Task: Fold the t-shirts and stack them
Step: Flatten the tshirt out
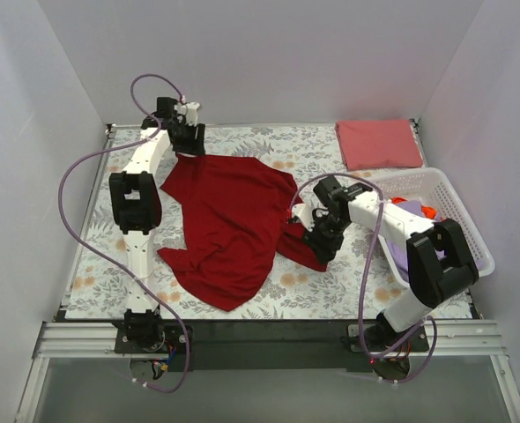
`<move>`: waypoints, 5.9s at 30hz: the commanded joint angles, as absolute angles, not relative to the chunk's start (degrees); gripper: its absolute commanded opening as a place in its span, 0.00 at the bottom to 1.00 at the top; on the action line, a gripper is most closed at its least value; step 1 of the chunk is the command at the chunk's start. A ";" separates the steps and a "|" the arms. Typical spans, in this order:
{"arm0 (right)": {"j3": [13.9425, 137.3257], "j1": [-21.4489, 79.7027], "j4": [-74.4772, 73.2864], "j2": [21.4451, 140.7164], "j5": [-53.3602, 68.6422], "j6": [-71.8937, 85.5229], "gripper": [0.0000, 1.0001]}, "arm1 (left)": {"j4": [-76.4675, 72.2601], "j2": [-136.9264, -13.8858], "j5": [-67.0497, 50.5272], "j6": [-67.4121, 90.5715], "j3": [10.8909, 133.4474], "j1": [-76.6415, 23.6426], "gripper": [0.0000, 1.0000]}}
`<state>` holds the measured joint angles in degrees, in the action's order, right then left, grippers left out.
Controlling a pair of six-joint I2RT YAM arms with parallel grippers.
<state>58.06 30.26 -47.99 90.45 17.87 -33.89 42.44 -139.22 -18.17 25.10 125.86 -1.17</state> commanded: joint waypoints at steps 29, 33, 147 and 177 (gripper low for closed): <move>83.08 29.62 -47.46 118.58 11.44 -32.70 0.33 | 49.58 -88.59 -22.43 -3.79 54.76 5.01 0.56; 76.48 29.53 -46.93 114.97 10.63 -32.78 0.31 | 44.22 -90.70 -18.38 -0.53 53.70 5.01 0.44; 93.88 23.20 -48.17 122.35 12.21 -32.61 0.17 | 46.94 -100.81 -27.87 24.17 63.90 17.67 0.36; 109.07 14.42 -49.40 126.83 8.18 -18.64 0.53 | 50.46 -115.31 -35.07 14.23 95.99 17.23 0.78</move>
